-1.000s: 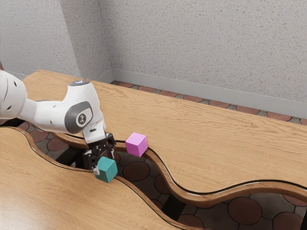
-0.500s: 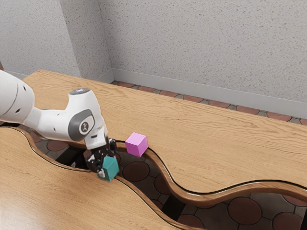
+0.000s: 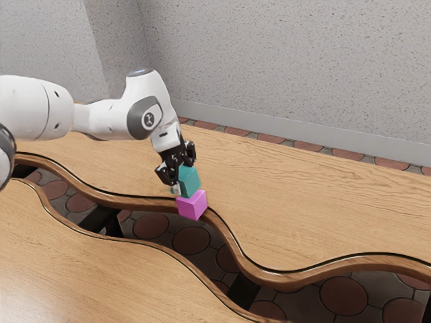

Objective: Pick up the blue block with one arm, and put the blue block on the pink block with one arm

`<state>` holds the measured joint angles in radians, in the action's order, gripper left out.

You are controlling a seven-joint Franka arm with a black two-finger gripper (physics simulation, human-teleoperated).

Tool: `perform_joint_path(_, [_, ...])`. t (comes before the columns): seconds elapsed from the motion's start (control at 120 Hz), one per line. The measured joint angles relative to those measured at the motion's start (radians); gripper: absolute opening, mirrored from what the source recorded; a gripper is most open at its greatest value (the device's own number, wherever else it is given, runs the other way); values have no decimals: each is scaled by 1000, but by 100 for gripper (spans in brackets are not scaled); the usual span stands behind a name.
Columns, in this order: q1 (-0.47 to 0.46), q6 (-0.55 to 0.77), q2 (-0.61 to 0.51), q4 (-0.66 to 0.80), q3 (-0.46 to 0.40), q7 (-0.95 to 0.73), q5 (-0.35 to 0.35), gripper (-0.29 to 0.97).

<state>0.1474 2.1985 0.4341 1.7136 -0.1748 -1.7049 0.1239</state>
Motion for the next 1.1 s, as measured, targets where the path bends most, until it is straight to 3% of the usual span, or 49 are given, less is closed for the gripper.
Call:
perform_joint_path(0.275, [-7, -32, 69, -68, 3, 29, -2, 33])
perform_joint_path(0.342, [-6, -37, 78, -73, 5, 33, -3, 42])
perform_joint_path(0.692, [0, -54, 74, -76, 19, 49, -2, 62])
perform_joint_path(0.767, [14, -75, 11, -75, 20, 52, -3, 64])
perform_joint_path(0.842, [36, -134, -123, -64, 20, 56, -3, 65])
perform_joint_path(0.992, [15, -396, -409, -70, 70, 153, -68, 67])
perform_joint_path(1.1, [7, -536, -452, -85, 94, 261, -100, 67])
